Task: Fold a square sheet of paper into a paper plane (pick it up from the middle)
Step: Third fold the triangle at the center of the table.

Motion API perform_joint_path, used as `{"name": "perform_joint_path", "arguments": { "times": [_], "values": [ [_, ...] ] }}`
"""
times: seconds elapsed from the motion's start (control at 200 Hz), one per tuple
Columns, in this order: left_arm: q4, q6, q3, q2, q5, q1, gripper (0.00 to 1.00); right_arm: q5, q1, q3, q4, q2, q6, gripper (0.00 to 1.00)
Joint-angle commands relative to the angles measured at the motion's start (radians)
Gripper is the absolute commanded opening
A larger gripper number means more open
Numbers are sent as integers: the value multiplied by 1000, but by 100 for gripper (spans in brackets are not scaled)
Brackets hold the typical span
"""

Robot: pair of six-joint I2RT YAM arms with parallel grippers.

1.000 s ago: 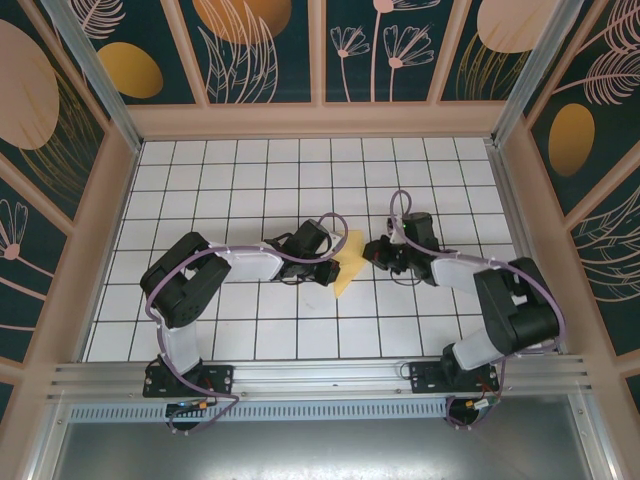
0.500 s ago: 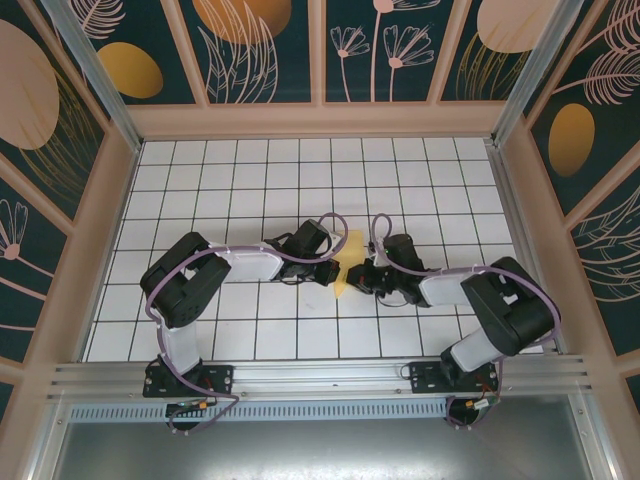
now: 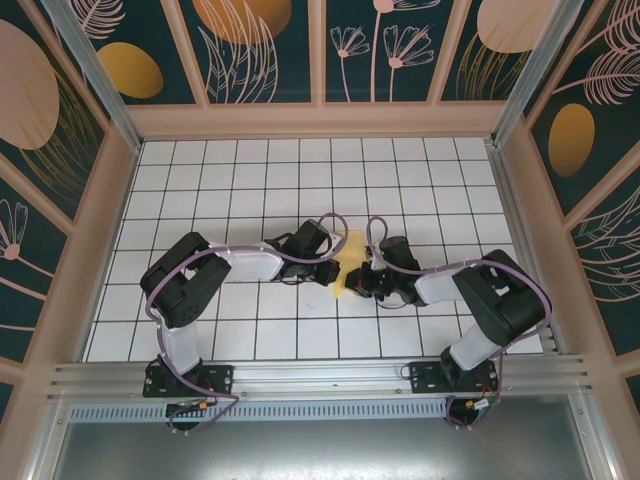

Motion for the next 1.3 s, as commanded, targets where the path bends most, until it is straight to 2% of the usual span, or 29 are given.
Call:
{"name": "perform_joint_path", "arguments": {
  "times": [0.0,0.26,0.52,0.791,1.106,1.296],
  "values": [
    [-79,21,-15,48,-43,4,6,-2,22,0,-5,-63,-19,0],
    [-80,20,-15,49,-39,5,6,-9,78,-9,59,-4,17,0],
    [-77,20,-15,49,-40,4,6,12,83,13,22,77,-9,0],
    [-77,21,-14,49,-40,5,6,29,101,25,-26,-22,-10,0],
    [-77,21,-15,48,-42,6,6,50,124,62,-74,85,-17,0],
    [-77,21,-15,48,-43,5,6,96,127,81,-147,67,-28,0]
  ]
}}
